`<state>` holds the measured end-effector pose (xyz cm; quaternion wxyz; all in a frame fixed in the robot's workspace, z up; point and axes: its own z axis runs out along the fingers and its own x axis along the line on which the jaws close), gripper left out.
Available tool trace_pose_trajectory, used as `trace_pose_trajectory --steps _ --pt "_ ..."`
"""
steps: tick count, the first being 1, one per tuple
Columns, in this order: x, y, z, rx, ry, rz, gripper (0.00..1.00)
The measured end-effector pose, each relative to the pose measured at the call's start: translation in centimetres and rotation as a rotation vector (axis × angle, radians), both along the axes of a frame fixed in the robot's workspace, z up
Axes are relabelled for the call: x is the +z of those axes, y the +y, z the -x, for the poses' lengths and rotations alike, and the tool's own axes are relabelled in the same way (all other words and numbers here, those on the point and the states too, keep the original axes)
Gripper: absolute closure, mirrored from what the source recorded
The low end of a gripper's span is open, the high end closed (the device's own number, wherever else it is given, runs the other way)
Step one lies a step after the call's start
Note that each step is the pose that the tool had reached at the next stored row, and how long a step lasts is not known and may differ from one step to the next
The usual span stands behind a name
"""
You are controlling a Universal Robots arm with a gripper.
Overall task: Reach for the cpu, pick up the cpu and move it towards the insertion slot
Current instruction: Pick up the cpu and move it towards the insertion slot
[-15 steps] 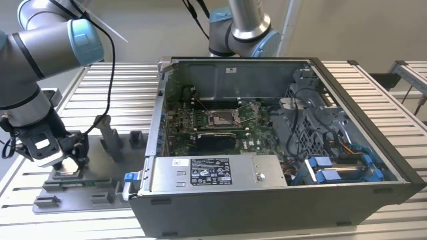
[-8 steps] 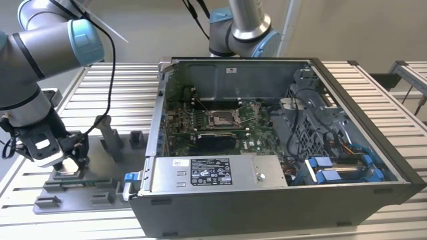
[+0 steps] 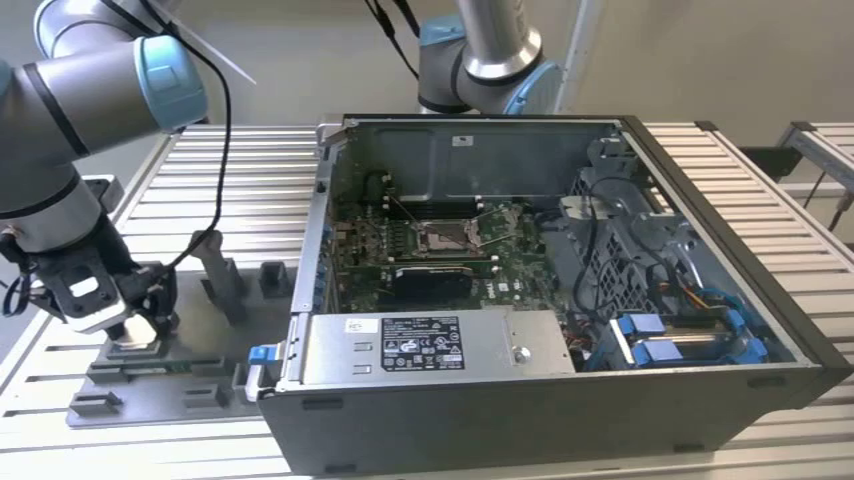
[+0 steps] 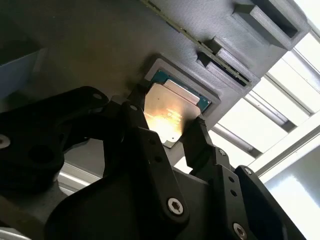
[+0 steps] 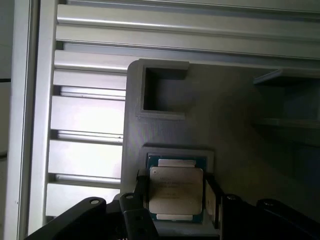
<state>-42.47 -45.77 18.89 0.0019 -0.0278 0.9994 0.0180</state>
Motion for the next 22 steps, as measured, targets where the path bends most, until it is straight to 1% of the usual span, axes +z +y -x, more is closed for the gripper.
trace_pose_trajectory --steps 3,15,22 --pt "0.25 0.0 0.0 0.0 0.0001 0.0 1.0" --pt "0.78 0.0 0.0 0.0 0.0001 0.0 1.0" --pt "1.39 0.0 0.0 0.0 0.0001 0.0 1.0"
